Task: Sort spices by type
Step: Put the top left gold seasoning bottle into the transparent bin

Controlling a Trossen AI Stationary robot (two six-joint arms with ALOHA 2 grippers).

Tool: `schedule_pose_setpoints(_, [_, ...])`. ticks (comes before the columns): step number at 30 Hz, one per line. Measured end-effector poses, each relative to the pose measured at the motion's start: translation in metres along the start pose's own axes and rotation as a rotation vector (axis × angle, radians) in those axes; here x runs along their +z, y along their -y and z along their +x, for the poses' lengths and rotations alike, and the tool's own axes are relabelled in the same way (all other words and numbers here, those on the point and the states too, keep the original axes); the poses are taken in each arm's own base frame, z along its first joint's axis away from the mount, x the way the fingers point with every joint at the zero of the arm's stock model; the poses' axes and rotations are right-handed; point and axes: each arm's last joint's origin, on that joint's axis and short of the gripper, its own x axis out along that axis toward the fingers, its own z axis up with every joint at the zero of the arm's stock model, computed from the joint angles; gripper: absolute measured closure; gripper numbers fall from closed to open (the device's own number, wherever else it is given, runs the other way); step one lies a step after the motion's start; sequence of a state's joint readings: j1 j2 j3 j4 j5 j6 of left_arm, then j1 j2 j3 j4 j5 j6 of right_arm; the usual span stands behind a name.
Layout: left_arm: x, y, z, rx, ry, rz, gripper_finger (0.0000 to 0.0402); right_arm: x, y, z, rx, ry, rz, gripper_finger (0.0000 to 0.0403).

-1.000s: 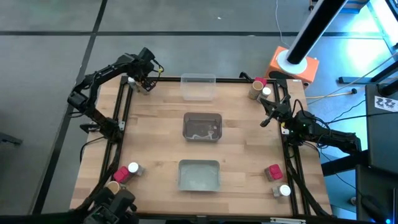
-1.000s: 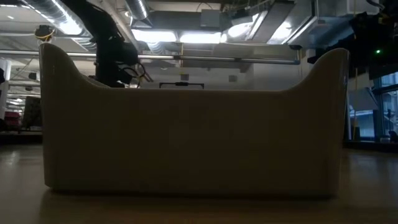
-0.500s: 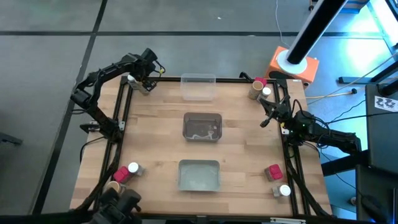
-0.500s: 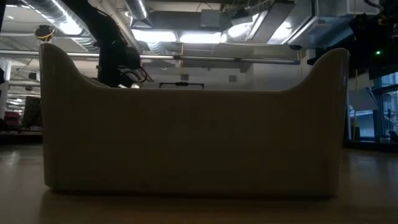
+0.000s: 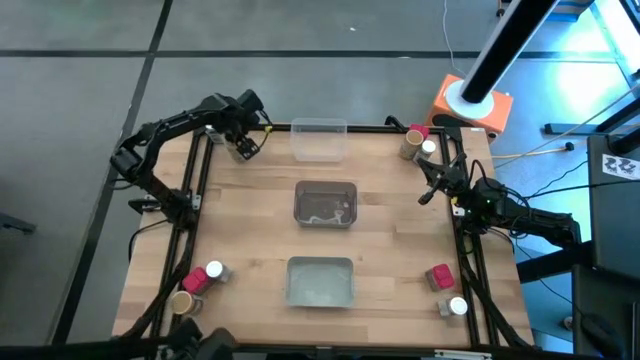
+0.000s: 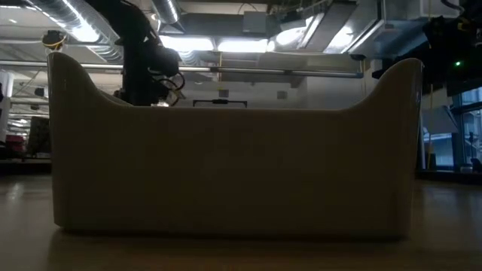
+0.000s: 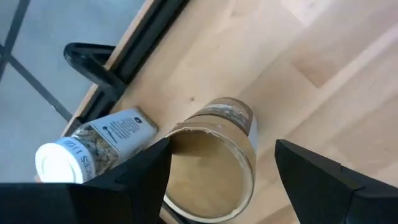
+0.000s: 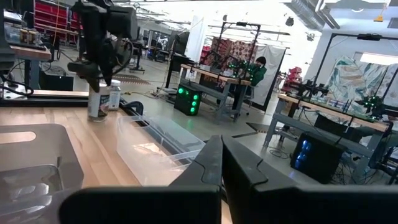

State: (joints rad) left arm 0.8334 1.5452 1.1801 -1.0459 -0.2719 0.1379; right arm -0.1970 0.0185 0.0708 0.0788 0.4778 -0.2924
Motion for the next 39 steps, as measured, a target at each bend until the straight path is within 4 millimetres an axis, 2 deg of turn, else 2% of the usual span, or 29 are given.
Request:
schedule_pose_setpoints(9, [0.014,0.003,-0.033,0.013,0.084,0.012,0.0133,0.000,0.000,0.000,0.000,0.001,0.000,0.0396])
schedule_pose_setpoints(13, [0.013,0.005,-0.037,0.014,0.076,0.061,0.0133,0.000,0.000,0.000,0.000,0.001,0.000,0.0396])
schedule_pose_setpoints(18, [0.008,-0.001,-0.035,0.017,0.023,-0.012,0.0117,0.000,0.000,0.000,0.000,0.001,-0.003,0.0396])
schedule_pose_setpoints(29, [0.005,-0.005,-0.034,0.018,-0.003,-0.032,0.0010,0.000,0.000,0.000,0.001,-0.003,-0.006,0.0396])
schedule_pose_setpoints(39, [-0.006,-0.007,-0.004,0.006,-0.053,-0.062,0.0002,-0.001,0.000,0.000,0.002,-0.005,-0.007,0.0396])
